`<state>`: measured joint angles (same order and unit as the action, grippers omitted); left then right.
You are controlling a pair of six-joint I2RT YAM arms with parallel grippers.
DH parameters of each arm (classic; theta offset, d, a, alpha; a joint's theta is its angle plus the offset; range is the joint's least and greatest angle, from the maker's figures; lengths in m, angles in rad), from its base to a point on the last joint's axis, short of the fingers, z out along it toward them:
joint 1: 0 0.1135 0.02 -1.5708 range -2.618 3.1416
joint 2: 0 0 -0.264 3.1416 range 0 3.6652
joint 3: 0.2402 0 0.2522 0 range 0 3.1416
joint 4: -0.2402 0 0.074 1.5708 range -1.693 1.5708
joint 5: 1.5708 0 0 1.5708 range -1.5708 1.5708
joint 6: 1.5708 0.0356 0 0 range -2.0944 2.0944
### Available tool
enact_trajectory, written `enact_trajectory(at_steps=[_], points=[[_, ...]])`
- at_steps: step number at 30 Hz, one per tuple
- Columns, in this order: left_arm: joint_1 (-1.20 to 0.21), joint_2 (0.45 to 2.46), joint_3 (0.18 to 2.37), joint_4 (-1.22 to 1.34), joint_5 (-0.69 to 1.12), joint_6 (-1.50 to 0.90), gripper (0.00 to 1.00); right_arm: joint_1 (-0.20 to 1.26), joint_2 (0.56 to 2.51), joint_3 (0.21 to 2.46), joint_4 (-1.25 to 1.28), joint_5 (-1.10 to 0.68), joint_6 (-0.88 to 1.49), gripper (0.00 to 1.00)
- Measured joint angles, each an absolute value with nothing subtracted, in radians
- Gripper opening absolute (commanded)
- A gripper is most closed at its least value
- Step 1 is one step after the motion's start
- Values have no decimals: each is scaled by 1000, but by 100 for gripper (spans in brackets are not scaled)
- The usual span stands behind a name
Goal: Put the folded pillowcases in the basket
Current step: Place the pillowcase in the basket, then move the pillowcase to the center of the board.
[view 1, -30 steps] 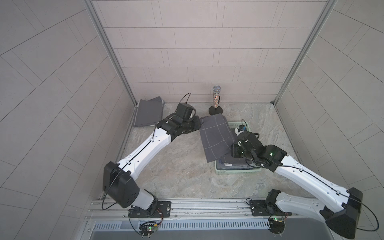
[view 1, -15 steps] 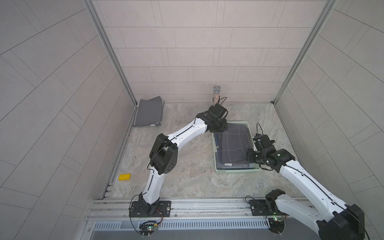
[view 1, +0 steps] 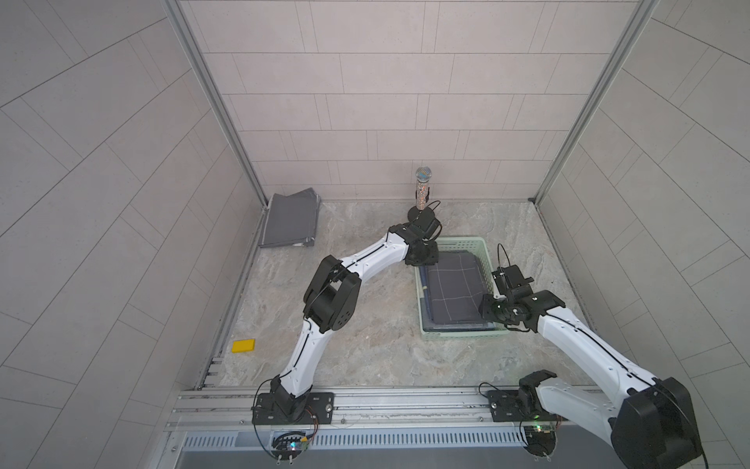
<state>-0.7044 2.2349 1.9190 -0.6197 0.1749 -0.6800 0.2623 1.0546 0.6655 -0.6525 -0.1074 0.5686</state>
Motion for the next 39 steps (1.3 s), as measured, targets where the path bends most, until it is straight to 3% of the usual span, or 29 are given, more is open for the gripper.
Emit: enact_trajectory(at_steps=[3,7,13,17,26,28,32,39], points=[[-698,2239,1929,-618,179,-665,56,261,1045,670,-665,-103,568,68],[-693,2206,1923,-597,184,-653,58,261,968,684,-695,-83,570,60],[-678,2050,1882,-596,144,-633,58,261,941,747,-687,-62,569,17],[-585,1927,1806,-598,144,-625,55,261,1075,743,-607,-82,566,7],[-177,1905,1666,-681,120,-573,54,263,1411,708,-428,-191,581,7],[-116,1928,1669,-702,117,-556,53,267,1427,710,-387,-213,582,9],[-30,2008,1728,-727,103,-516,54,276,1415,709,-355,-249,578,26],[22,2186,1916,-720,59,-478,54,292,1281,709,-432,-281,571,36]])
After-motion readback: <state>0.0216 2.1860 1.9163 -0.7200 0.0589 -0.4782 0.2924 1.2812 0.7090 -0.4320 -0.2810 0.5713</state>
